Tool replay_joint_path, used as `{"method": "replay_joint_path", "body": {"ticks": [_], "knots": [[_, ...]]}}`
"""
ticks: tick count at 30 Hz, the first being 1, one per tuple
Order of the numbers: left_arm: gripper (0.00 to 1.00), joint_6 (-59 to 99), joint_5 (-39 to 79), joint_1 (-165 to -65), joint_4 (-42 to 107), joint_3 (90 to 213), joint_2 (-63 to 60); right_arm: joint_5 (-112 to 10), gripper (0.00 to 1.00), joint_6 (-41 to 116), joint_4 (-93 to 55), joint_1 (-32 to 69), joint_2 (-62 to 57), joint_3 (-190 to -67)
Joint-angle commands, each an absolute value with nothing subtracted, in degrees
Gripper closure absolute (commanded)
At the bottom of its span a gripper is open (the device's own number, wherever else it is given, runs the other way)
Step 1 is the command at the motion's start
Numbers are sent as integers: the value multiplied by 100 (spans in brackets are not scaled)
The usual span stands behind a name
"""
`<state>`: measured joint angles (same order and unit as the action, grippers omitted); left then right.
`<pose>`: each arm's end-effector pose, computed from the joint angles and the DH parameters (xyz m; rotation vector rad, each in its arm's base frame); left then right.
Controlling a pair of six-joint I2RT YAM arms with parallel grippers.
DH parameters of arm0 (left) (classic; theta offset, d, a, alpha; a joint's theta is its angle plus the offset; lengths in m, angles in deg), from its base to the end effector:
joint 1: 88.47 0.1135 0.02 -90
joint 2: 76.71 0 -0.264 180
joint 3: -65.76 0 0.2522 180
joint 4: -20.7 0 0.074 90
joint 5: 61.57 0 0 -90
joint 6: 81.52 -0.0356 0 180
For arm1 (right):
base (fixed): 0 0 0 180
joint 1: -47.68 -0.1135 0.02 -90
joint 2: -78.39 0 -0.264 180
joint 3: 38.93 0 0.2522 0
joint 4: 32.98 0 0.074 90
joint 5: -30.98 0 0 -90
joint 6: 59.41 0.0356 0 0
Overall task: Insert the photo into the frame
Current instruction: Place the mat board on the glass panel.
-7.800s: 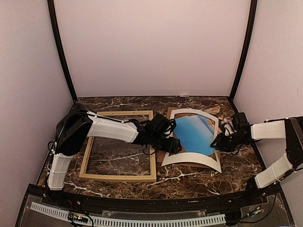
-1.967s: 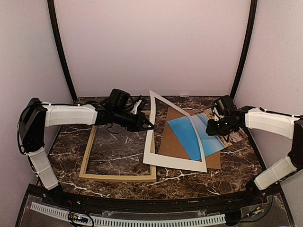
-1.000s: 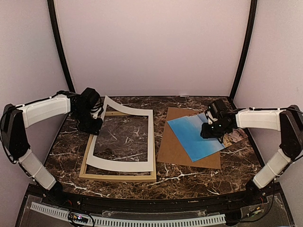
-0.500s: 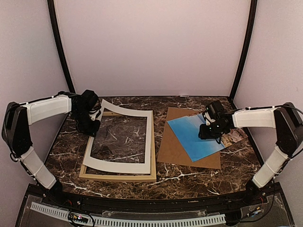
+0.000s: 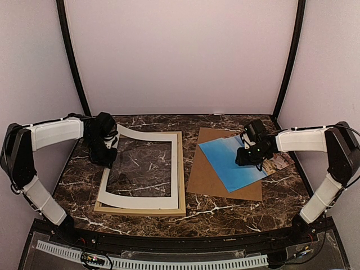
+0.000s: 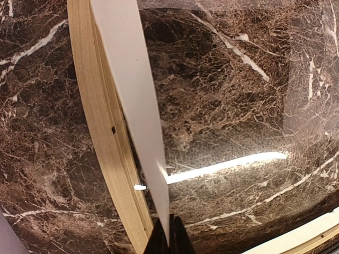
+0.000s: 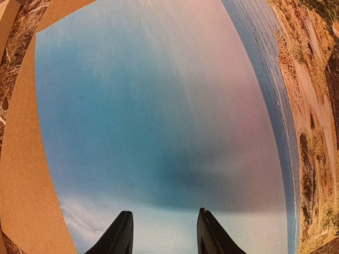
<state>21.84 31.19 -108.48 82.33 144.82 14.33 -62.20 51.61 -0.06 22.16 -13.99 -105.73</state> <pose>0.2847 -0.1019 0.2200 0.1556 2.8492 -0.0521 0.2857 0.1342 0.1750 -0.0819 2.6050 0.2239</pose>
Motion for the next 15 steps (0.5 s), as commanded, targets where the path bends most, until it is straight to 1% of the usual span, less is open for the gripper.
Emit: {"method": "replay_joint_path", "body": {"ticks": [1,6,15], "knots": [[100,2300,2892,-10806,8110,14346,1277,-6204,59,5107,-162,2169,-1447,-10723],[100,2323,2578,-10806,8008,14319,1275,-6233,59,5099,-149,2167,-1425,-10705],[100,2321,2614,-10806,8057,14190,1210,-6191,59,5097,-149,2167,-1513,-10796]]}}
